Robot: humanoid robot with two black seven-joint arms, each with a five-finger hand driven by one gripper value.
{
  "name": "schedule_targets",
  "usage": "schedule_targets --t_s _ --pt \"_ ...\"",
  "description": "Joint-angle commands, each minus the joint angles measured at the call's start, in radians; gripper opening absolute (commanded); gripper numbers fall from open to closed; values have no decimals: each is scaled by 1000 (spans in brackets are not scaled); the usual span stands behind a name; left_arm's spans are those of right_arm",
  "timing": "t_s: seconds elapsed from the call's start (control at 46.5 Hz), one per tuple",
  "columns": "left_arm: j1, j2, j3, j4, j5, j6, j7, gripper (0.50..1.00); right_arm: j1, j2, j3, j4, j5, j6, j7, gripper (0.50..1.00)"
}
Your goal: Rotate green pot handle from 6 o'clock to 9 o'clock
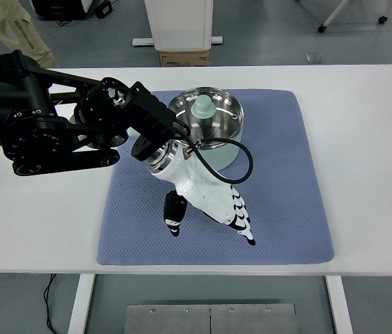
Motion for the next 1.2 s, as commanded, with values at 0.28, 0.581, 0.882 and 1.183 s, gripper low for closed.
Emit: schedule_targets --t_s 0.28,0.581,0.882,1.183 --pt "13 -9 -49 145 -643 47 0 1000 -1 0 0 0 0 0 0 1000" --pt "42 -6 -63 310 -1030 55 0 1000 0 0 0 0 0 0 0 1000" --pt "77 7 -69 389 -1340 54 0 1000 0 0 0 0 0 0 0 1000" --pt "209 5 -88 545 -1571 54 0 1000 0 0 0 0 0 0 0 1000"
